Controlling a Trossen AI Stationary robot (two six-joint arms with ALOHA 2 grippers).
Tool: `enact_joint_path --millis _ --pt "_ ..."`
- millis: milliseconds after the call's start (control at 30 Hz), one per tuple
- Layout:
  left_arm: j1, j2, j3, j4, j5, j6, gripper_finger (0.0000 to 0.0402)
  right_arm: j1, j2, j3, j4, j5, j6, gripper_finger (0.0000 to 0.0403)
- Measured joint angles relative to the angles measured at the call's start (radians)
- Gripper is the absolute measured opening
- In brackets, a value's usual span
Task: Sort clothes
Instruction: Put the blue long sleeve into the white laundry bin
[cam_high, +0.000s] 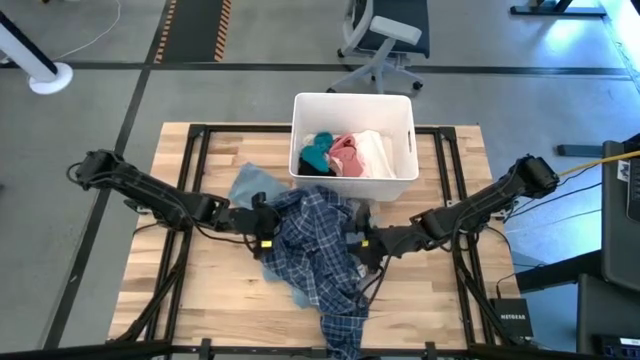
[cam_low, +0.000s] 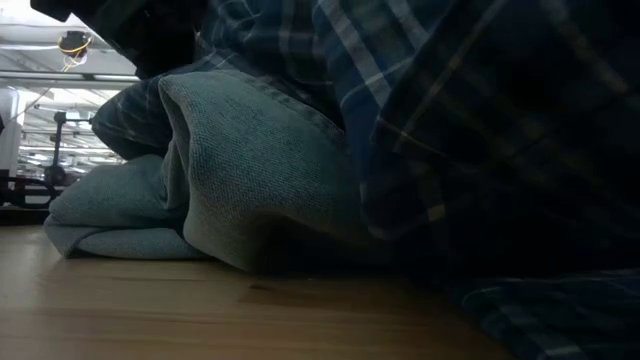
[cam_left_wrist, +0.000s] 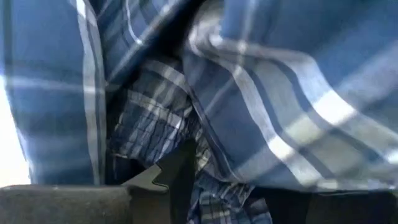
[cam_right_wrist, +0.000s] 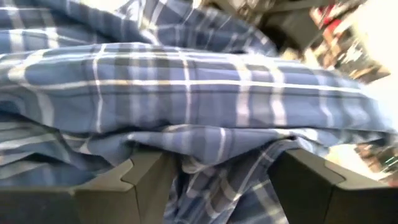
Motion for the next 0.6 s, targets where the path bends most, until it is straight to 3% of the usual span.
enact_joint_path --millis 467,600 --pt "0.000 0.000 0.000 0.032 0.000 -0.009 0.0155 0.000 0.002 0.001 0.195 0.032 -0.341 0.0253" --pt "0.000 0.000 0.000 0.030 0.000 -0.006 0.0155 0.030 -0.025 0.002 0.174 0.151 -0.397 0.0253"
